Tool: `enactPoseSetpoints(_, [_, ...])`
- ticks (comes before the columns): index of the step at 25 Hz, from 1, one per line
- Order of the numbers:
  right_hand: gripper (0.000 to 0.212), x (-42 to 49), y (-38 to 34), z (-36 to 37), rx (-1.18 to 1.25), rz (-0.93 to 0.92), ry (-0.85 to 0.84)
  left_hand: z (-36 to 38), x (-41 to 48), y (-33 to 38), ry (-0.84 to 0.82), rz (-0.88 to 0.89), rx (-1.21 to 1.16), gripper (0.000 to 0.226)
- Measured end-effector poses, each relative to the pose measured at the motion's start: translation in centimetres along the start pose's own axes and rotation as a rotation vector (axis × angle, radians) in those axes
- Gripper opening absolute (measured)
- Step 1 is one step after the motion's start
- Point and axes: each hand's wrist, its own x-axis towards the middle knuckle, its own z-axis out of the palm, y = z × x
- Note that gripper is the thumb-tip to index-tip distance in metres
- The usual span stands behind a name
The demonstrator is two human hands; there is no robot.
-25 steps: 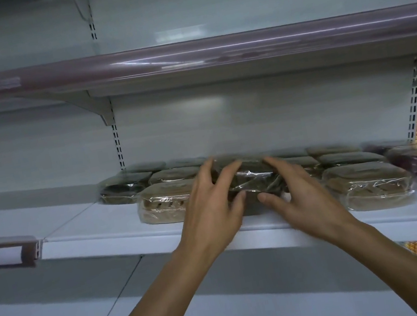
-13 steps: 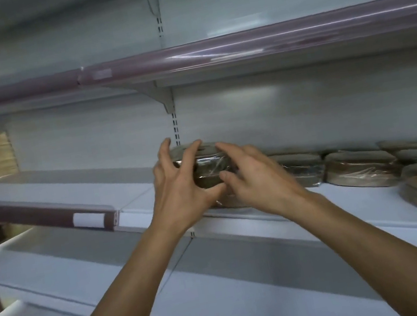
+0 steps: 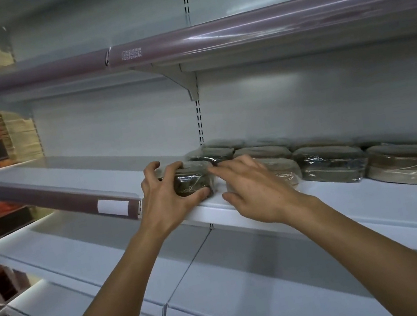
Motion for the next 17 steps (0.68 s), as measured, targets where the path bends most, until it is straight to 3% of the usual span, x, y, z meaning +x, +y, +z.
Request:
enactPoseSetpoints(9, [0.055, -2.9, 3.8, 0.3, -0.14, 0.14, 0.146, 0.6, 4.3, -0.9, -0.248, -0.035, 0.24, 0.08])
enactPoseSetpoints(12, [0.051, -3.3, 4.1, 0.8, -0.126, 0.15, 0.203, 1.1, 3.3, 0.1, -0.106, 0.112, 0.358, 0.083])
enactPoseSetpoints(15, [0.051, -3.4, 4.0, 0.8, -0.097, 0.171, 0.227, 2.6, 1.1, 3.3, 0.005, 0.401, 0.157, 0.068])
enactPoseSetpoints(17, [0.054, -3.8, 4.1, 0.7, -0.063, 0.203, 0.223, 3.5, -0.2, 5.9, -0.068, 0.403, -0.043, 0.061])
